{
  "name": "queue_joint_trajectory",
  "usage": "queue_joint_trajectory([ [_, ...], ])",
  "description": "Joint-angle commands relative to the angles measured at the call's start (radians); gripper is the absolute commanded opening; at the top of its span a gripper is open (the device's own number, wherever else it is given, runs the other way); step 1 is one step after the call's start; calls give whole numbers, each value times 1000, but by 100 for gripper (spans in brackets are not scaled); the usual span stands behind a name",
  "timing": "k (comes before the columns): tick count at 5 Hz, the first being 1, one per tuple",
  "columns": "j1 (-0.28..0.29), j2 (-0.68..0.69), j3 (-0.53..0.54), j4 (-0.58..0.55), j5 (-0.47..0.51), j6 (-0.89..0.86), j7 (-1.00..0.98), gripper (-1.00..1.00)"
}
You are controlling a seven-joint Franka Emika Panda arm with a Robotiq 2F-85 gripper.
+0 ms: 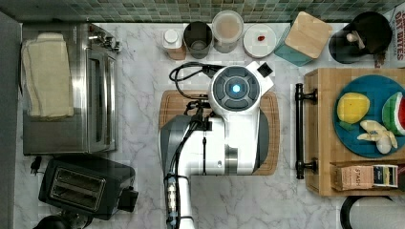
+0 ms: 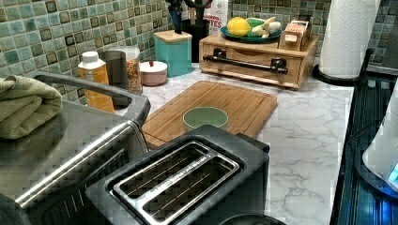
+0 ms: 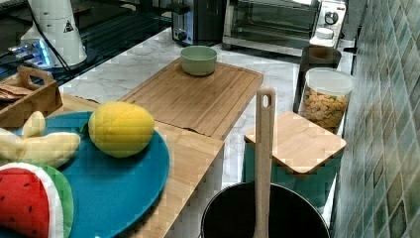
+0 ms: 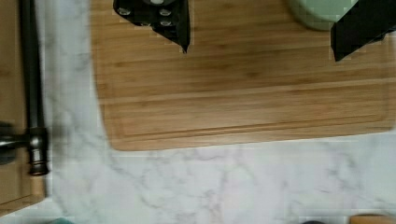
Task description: Open the drawer.
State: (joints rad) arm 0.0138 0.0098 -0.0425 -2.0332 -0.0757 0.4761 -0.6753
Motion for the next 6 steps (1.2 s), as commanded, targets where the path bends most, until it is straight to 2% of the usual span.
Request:
queue_joint_trajectory([
  [1,-82,-32,-59,-89,-57,77,-169,100],
  [2,-96,-35,-96,-119,-74,125,-237,100],
  [3,-110,4,-124,-88,-59,88,-296,100],
  [6,-166,22,-194,-175,-72,277,-397,100],
])
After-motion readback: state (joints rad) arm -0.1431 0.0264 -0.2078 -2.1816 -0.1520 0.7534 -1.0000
